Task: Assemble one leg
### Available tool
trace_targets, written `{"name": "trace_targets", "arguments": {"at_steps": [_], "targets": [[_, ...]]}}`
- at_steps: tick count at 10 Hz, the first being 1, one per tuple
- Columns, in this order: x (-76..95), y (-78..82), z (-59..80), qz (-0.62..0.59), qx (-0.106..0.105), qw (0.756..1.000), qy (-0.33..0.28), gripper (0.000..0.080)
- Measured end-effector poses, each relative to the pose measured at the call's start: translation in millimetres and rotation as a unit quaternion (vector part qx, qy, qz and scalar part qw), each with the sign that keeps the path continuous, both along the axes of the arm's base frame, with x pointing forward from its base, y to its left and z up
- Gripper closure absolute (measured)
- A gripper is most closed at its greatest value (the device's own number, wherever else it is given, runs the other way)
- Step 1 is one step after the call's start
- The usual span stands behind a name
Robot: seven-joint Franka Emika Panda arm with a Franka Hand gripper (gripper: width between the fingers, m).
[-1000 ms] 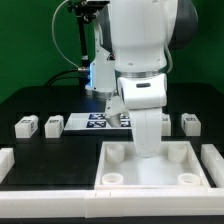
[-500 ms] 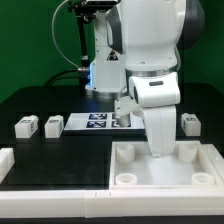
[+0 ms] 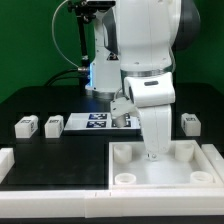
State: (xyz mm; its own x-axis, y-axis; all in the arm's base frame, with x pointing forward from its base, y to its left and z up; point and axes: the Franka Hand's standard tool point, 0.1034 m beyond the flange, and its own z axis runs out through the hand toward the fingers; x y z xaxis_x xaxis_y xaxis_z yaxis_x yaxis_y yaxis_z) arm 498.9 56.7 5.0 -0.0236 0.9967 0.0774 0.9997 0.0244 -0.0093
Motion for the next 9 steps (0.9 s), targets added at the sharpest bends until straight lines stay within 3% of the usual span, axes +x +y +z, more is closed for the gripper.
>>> {"name": "trace_targets", "arguments": {"at_steps": [1, 2, 3, 8, 9], "targets": [[0.0, -0.2, 0.0, 0.0, 0.0, 1.0, 0.0, 0.0341], [0.0, -0.4, -0.1, 0.0, 0.0, 1.0, 0.0, 0.0197], [0.0, -0.5, -0.1, 0.0, 0.0, 1.0, 0.0, 0.0164], [0.5, -0.5, 1.3, -0.007, 0.0, 1.0, -0.001, 0.0151], [-0.6, 0.5, 15.1, -0.037, -0.003, 0.999, -0.006, 0.0151]]}}
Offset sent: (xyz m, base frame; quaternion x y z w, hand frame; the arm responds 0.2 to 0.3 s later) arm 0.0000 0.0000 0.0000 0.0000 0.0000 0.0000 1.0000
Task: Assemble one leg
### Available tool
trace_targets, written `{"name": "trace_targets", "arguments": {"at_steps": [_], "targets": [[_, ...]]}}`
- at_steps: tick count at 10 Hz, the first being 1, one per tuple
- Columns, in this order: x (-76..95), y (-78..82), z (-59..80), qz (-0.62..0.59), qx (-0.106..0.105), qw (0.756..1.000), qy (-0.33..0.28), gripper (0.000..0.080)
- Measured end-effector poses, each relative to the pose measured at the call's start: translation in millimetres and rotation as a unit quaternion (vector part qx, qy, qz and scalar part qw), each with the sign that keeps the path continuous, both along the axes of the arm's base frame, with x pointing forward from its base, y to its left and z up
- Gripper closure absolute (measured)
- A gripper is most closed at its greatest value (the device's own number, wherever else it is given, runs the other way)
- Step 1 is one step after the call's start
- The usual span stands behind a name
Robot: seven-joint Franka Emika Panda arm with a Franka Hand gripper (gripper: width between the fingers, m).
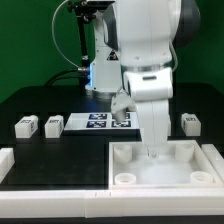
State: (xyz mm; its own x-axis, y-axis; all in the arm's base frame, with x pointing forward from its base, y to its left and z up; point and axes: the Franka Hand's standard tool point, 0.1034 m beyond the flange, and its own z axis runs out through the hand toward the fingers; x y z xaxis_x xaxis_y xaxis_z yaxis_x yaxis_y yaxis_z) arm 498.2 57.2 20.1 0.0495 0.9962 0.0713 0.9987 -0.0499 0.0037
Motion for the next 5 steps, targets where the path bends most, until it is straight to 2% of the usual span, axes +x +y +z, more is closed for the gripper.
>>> {"name": "trace_targets", "arguments": {"at_steps": [1, 3, 5], "targets": [[-4.5, 5.7, 17.3, -0.052, -0.003, 0.999, -0.005, 0.0151], [-15.6, 22.2, 35.3, -0.105, -0.005, 0.994, -0.01, 0.0151], [-29.1, 51.5, 45.5, -0.308, 0.0, 0.951, 0.008, 0.0151]]}}
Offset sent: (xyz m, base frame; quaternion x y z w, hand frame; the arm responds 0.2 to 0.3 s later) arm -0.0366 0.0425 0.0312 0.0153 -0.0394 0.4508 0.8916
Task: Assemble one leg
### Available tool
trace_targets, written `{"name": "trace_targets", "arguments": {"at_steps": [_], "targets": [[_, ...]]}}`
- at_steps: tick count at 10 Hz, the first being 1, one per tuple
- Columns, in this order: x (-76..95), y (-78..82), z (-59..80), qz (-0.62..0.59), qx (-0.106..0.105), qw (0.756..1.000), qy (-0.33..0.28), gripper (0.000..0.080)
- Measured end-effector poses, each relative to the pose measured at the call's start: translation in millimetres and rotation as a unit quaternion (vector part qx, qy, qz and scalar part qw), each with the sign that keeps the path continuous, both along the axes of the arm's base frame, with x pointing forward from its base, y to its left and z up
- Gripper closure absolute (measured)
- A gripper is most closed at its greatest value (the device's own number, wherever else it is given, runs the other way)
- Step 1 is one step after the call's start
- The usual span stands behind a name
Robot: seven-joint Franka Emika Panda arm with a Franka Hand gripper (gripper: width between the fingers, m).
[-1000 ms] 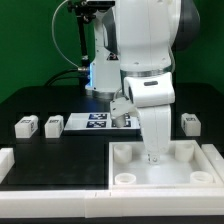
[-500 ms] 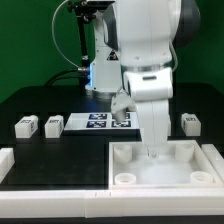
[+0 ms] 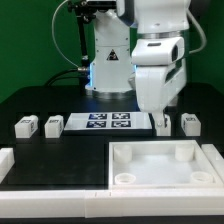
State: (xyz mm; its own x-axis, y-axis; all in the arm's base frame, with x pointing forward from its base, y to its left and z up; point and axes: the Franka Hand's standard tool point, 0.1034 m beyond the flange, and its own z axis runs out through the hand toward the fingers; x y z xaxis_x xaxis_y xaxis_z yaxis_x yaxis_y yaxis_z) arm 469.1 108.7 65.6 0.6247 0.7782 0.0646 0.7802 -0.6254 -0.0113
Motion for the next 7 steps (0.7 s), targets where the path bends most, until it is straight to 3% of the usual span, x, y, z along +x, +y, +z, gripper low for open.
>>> {"name": "trace_targets", "arguments": {"at_steps": [2, 4, 6, 7], "targets": [[-10.3, 31.2, 0.6, -0.146, 0.009, 0.989, 0.008, 0.0151], [-13.1, 35.8, -2.8, -0.223, 0.024, 0.974, 0.006, 0.0151], [-14.2, 39.8, -3.2, -0.34, 0.035, 0.939, 0.019, 0.0151], [-22.3, 45.9, -9.3, -0.421, 0.037, 0.906, 0.038, 0.0151]]}}
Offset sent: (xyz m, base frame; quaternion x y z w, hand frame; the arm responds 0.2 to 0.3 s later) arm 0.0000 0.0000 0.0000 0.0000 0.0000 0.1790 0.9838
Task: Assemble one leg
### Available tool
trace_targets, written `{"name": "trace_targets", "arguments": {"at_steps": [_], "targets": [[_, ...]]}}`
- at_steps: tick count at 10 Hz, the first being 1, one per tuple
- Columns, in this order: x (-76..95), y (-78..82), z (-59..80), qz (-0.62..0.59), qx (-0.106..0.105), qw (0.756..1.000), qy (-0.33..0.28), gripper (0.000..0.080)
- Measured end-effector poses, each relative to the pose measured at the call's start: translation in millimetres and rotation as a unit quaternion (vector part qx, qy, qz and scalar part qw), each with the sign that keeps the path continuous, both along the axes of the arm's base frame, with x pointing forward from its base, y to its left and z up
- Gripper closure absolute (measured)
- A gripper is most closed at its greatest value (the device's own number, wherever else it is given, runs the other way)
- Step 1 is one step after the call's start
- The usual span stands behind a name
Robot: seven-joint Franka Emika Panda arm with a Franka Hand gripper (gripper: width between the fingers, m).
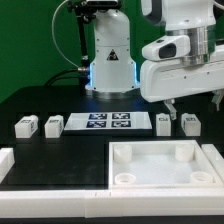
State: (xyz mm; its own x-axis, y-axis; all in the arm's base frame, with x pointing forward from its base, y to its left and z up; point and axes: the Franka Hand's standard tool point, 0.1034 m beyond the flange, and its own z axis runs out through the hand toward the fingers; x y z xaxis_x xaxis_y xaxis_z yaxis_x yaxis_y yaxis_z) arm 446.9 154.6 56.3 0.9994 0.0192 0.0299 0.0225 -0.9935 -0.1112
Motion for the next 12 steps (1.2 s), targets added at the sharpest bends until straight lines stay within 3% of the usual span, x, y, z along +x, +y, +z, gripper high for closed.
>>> {"name": "trace_targets", "arguments": {"at_steps": [2, 3, 4, 6, 8, 10, 12], "targets": [[-23.8, 5.7, -10.4, -0.045, -0.003, 0.998, 0.044, 0.0151], [-23.4, 7.0, -11.2, -0.056, -0.003, 0.997, 0.053, 0.0151], [-32.3, 7.9, -15.9, -0.063, -0.008, 0.992, 0.111, 0.0151], [-31.4, 13.3, -18.5, -0.052, -0.018, 0.972, 0.229, 0.0151], [-30.1, 7.0, -16.9, -0.034, -0.017, 0.948, 0.317, 0.0151], [-31.8, 5.8, -19.5, -0.025, -0.018, 0.911, 0.411, 0.0151], [-33.8, 9.2, -25.9, -0.03, -0.023, 0.899, 0.435, 0.0151]]}}
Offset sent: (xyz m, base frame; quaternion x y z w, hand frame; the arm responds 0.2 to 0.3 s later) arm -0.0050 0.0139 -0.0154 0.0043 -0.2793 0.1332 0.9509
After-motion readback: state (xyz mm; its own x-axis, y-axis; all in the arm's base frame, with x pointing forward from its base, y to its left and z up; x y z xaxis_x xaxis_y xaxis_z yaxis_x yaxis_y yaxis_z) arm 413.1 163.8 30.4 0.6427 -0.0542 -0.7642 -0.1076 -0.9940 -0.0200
